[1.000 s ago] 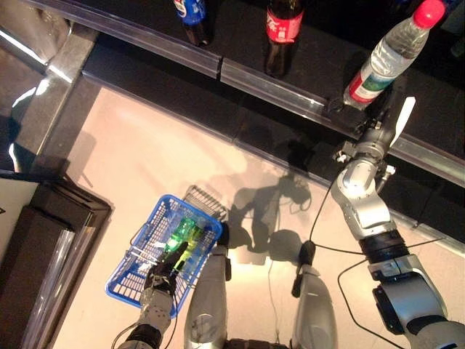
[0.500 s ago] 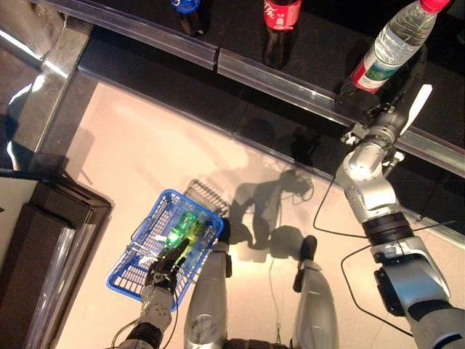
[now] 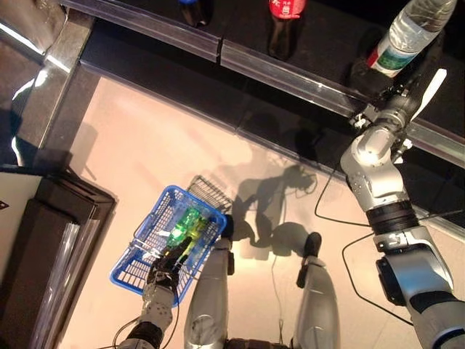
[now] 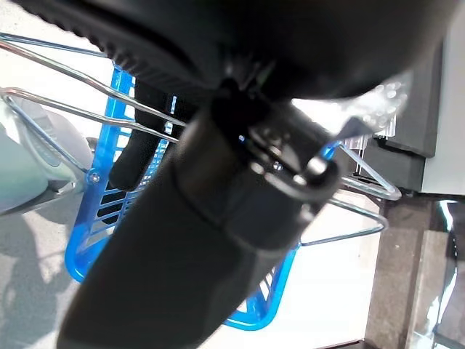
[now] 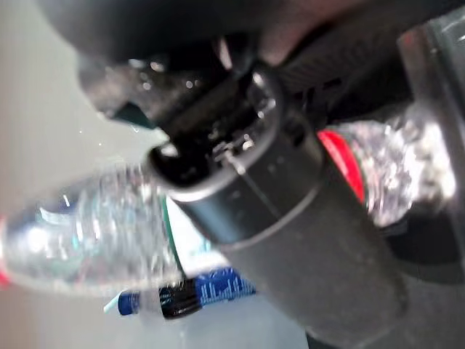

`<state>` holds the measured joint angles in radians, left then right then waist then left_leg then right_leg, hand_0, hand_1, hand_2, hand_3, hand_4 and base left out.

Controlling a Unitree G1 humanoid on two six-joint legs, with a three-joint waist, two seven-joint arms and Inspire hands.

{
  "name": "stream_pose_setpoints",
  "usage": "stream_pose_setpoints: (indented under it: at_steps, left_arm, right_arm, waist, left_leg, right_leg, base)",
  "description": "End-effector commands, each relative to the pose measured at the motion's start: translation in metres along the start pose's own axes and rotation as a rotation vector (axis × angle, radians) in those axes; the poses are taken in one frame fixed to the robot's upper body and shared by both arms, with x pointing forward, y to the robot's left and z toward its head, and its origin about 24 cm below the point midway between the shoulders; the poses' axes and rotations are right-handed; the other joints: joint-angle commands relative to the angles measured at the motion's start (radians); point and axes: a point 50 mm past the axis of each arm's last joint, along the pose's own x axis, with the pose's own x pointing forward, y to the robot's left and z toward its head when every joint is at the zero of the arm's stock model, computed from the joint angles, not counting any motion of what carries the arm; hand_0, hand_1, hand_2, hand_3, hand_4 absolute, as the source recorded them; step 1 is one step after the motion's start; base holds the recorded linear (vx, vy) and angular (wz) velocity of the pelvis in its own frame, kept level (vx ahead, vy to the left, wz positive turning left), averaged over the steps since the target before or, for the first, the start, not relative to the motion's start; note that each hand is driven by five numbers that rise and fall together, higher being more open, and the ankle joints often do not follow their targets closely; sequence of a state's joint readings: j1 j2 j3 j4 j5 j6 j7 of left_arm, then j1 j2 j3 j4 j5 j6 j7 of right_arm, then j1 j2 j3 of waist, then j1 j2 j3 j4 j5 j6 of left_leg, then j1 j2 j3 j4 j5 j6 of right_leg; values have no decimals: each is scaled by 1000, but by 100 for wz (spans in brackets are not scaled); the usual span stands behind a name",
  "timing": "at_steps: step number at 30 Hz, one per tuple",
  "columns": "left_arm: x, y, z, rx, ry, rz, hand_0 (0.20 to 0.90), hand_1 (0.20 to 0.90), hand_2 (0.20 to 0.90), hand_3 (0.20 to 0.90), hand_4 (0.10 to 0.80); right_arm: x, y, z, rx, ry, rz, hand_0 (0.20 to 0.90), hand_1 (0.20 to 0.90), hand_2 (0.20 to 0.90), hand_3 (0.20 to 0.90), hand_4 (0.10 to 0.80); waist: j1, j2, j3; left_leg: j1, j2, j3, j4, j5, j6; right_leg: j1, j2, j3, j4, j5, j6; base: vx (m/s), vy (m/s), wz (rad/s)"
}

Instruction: Pick up the drink and place into the basket.

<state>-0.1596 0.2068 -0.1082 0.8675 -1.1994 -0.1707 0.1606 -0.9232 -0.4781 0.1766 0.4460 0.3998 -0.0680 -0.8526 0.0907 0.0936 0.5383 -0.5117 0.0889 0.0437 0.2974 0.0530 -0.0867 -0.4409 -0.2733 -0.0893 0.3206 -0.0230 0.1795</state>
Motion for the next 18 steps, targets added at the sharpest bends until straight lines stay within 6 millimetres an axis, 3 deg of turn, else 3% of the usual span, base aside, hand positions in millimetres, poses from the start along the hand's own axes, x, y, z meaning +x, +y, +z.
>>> stream_pose_setpoints:
  at_steps: [1,2,3,4,18]
  left_arm:
    - [-8,2,-1,15,-20,-74,300,300,300,200,100]
    - [-9,4,-2,17,-17,-71,300,300,300,200,100]
    - [-8,4,-2,18,-18,-74,300,300,300,200,100]
    - [-9,4,-2,17,-16,-75,300,300,300,200,100]
    - [-8,3,5,26,-38,-100,300,300,300,200,100]
  right_arm:
    - [28,2,87,122,-300,33,900,900,900,900,800]
    - [28,3,87,116,-300,40,709,709,709,678,578]
    - [28,4,89,111,-306,41,559,559,559,502,402]
    - [28,6,91,108,-311,46,300,300,300,200,100]
    - [34,0,88,141,-284,41,300,300,300,200,100]
  waist:
    - [16,27,-18]
    - [16,27,-18]
    - [17,28,-18]
    - [19,30,-18]
    - [20,21,-18]
  left_leg:
    - [-6,-19,-66,56,-12,28]
    - [-1,-20,-66,59,-21,28]
    - [-5,-23,-67,54,-14,29]
    - [-5,-25,-68,50,-14,30]
    - [-1,-31,-60,47,-31,38]
  right_leg:
    - [-13,49,26,31,8,-124]
    - [-11,48,27,37,1,-123]
    - [-17,49,28,32,8,-124]
    - [-18,49,29,31,9,-123]
    - [-26,55,19,40,4,-120]
  base:
    - [33,3,2]
    - [0,0,0]
    - [0,0,0]
    - [0,0,0]
    - [-18,-6,0]
